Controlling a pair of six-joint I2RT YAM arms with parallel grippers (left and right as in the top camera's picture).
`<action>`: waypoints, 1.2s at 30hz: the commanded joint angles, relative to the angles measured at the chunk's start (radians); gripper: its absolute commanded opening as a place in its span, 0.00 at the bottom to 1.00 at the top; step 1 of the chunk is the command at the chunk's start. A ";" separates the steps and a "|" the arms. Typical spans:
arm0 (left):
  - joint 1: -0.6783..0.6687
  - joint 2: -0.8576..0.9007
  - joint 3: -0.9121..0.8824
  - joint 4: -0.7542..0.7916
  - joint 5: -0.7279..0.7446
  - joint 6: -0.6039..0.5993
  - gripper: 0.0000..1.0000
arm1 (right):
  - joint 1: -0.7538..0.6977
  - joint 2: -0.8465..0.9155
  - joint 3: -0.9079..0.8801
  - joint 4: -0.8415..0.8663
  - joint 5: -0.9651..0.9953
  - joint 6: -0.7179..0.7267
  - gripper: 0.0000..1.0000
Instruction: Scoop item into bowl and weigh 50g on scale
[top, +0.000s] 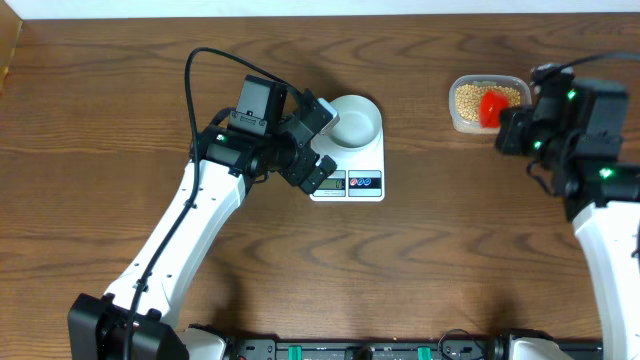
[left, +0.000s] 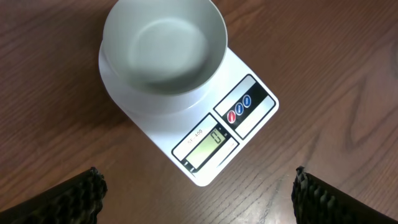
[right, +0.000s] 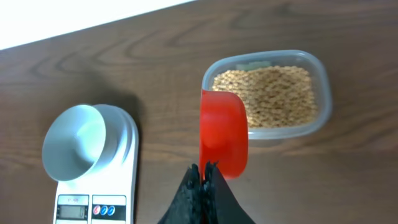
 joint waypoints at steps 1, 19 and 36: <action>0.000 0.004 0.002 -0.003 0.016 -0.013 0.98 | -0.021 0.064 0.146 -0.063 0.031 -0.061 0.01; 0.000 0.004 0.002 -0.003 0.016 -0.013 0.98 | -0.060 0.443 0.439 -0.161 0.124 -0.113 0.01; 0.000 0.004 0.002 -0.003 0.016 -0.013 0.98 | -0.060 0.595 0.439 -0.158 0.225 -0.124 0.01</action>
